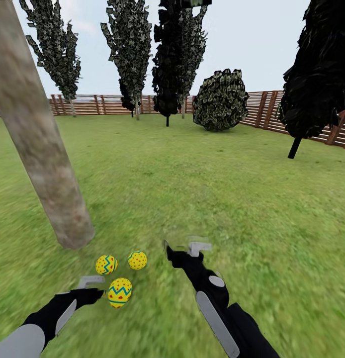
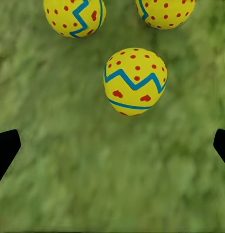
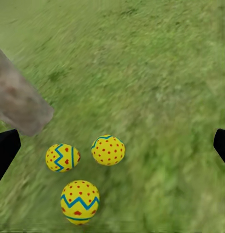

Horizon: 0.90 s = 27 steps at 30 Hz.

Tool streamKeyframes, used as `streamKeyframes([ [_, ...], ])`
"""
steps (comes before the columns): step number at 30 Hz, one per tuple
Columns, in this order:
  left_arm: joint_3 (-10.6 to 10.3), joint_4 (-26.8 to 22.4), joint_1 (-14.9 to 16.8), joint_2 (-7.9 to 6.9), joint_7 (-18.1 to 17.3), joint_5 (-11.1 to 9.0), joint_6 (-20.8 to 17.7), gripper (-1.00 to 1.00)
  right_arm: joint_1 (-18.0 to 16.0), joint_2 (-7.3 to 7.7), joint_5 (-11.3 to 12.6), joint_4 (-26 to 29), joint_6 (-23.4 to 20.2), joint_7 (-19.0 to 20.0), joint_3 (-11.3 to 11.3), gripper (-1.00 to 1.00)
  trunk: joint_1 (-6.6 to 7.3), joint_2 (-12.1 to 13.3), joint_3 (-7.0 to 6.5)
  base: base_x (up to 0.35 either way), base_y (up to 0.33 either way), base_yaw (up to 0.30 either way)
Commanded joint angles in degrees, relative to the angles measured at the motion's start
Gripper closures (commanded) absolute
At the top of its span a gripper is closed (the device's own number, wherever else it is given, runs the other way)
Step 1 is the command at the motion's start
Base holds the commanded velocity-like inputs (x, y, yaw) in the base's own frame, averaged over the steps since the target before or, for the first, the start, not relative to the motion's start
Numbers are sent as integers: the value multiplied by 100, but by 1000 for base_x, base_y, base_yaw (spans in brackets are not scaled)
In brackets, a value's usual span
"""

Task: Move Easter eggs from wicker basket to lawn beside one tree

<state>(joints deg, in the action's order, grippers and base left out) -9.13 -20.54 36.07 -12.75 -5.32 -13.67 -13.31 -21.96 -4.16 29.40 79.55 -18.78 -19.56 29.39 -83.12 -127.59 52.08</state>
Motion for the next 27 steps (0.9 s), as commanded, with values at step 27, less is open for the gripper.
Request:
streamKeyframes([
  [27, -37, 28, -219, -345, -385, -65, 328, -100, 1526, 350, 84, -1121, 1087, -350, 17, -100, 595, 1082, -480, 0, 0, 0],
])
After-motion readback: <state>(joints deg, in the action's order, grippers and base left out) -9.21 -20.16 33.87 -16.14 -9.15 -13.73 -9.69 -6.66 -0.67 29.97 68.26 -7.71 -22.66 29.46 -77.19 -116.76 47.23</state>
